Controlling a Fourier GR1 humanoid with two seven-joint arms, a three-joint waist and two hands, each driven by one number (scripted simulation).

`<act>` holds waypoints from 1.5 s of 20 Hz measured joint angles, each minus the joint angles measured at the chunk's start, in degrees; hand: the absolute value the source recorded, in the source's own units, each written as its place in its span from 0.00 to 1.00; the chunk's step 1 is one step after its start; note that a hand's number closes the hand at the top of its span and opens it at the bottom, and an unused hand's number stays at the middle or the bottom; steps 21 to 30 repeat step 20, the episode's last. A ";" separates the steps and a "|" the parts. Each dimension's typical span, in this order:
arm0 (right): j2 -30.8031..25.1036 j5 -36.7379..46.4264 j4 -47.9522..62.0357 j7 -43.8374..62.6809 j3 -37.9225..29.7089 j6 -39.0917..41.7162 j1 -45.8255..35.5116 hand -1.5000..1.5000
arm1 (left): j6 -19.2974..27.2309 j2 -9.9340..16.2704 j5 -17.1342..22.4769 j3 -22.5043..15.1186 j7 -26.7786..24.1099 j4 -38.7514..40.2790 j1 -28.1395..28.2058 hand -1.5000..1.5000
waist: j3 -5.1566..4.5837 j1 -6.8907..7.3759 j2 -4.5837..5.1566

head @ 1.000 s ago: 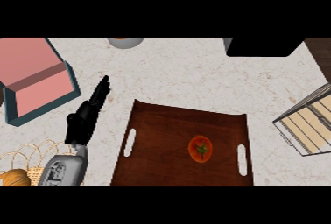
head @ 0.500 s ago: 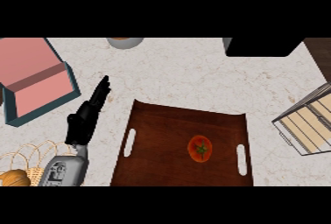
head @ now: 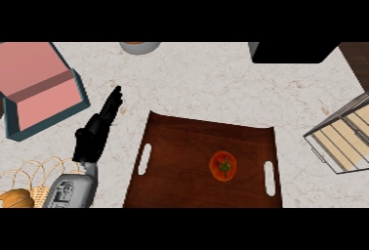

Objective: Pick the can from the tray and place it in the tiered shelf

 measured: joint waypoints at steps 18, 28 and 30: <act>-21.36 1.89 28.63 -3.54 -5.66 17.85 11.41 0.00 | -0.18 0.07 0.52 0.23 0.28 -1.94 1.08 0.50 | 0.60 -0.66 0.48; -21.64 2.23 30.13 -5.89 -5.94 19.92 13.17 0.00 | 0.08 0.03 0.35 0.32 0.16 -1.59 1.20 0.50 | 0.68 -1.03 0.50; -21.64 2.23 30.13 -5.89 -5.94 19.92 13.17 0.00 | 0.08 0.03 0.35 0.32 0.16 -1.59 1.20 0.50 | 0.68 -1.03 0.50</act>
